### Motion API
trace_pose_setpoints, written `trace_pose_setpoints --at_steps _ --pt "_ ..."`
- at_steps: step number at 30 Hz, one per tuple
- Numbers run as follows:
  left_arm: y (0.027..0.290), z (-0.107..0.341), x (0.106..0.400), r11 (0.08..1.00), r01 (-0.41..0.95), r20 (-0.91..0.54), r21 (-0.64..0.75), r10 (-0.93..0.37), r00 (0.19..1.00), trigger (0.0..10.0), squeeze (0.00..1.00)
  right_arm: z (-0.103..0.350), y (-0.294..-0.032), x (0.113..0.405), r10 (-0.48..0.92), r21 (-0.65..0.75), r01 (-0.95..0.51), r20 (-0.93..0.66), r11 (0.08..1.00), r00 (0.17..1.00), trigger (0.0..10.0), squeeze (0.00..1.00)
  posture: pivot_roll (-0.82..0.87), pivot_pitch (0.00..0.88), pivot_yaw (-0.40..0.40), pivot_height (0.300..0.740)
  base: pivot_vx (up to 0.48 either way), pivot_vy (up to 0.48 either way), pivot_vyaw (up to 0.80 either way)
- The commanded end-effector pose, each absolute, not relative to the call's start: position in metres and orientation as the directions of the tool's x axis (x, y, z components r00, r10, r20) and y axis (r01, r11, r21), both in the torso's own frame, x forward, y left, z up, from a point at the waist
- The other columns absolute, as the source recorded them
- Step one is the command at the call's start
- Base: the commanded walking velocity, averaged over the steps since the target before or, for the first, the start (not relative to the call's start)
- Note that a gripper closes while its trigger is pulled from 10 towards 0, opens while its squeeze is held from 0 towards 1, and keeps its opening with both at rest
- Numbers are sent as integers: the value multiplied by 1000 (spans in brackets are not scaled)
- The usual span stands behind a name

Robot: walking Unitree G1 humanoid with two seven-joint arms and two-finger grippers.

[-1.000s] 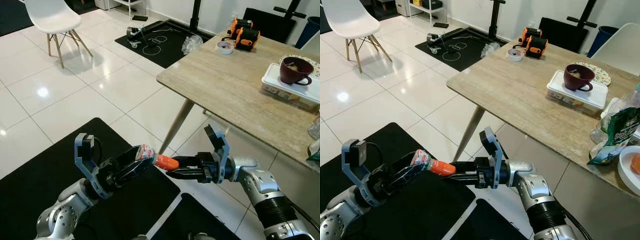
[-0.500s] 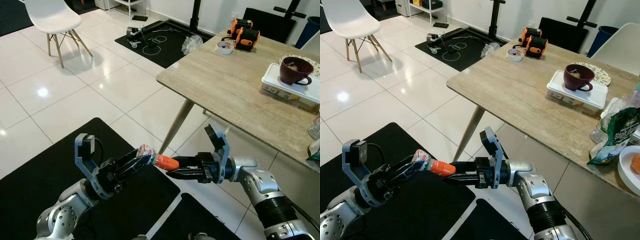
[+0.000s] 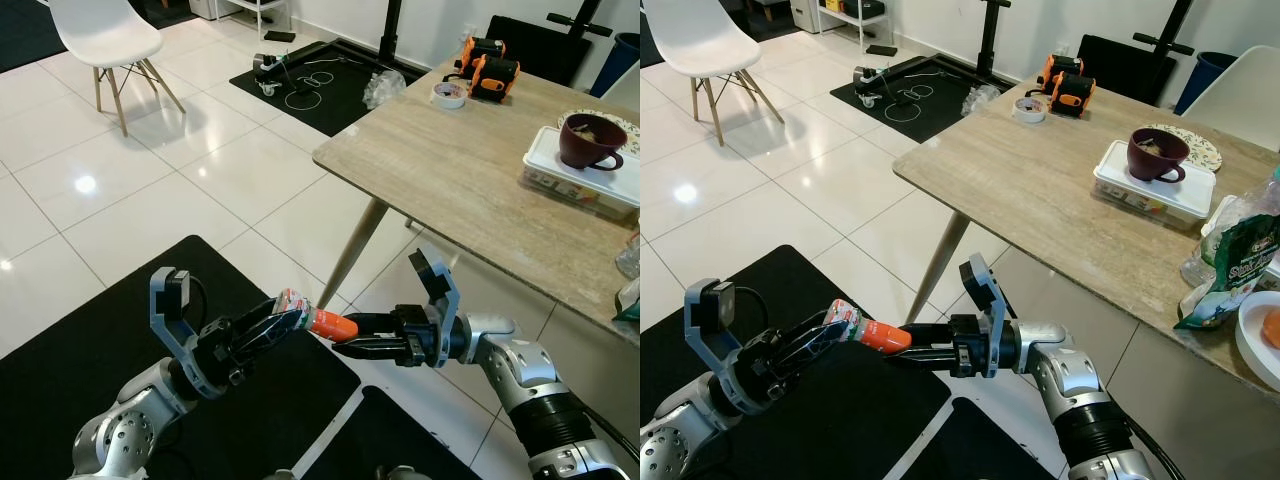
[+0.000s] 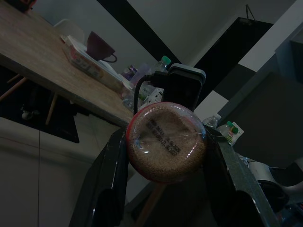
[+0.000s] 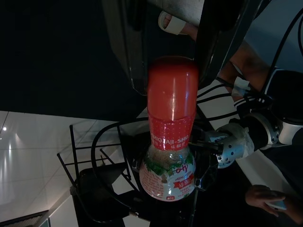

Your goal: Restocking fridge

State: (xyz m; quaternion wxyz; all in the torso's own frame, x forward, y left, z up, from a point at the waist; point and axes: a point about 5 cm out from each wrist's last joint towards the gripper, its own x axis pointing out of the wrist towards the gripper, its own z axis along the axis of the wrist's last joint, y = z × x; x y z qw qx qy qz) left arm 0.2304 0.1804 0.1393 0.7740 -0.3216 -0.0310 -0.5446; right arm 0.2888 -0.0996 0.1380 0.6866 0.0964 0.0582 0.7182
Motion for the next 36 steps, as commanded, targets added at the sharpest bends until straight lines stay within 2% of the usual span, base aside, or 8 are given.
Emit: trace_pose_setpoints --at_steps 1,7,8,9,10,11,12,36 --pt "178 137 229 185 860 411 -476 -817 403 10000 0 139 -99 287 997 202 -978 70 -54 -41 10000 0 44 93 -26 740 0 0 0" --pt "177 137 229 185 860 411 -476 -818 403 10000 0 140 -99 287 996 219 -974 86 -56 -38 10000 0 43 95 -26 740 0 0 0" --pt "177 138 230 184 860 412 -475 -817 402 10000 0 141 -100 287 994 219 -974 99 -59 -38 10000 1000 43 95 -26 740 0 0 0" --pt "177 138 230 184 860 412 -475 -817 402 10000 0 141 -100 287 994 219 -974 99 -59 -38 10000 1000 43 95 -26 740 0 0 0" --pt "177 138 230 183 861 415 -475 -816 402 10000 0 143 -99 287 993 220 -974 115 -60 -35 10000 647 43 95 -27 740 0 0 0" --pt "177 138 230 183 861 415 -475 -816 402 10000 0 143 -99 287 993 220 -974 115 -60 -35 10000 647 43 95 -27 740 0 0 0" --pt "177 138 230 183 861 416 -474 -816 402 10000 0 145 -99 287 990 223 -973 137 -66 -35 10000 0 43 94 -28 740 0 0 0" --pt "176 141 230 171 871 430 -460 -815 387 10000 0 138 -72 270 966 321 -937 254 -137 -54 10000 0 40 93 -27 740 0 0 0"
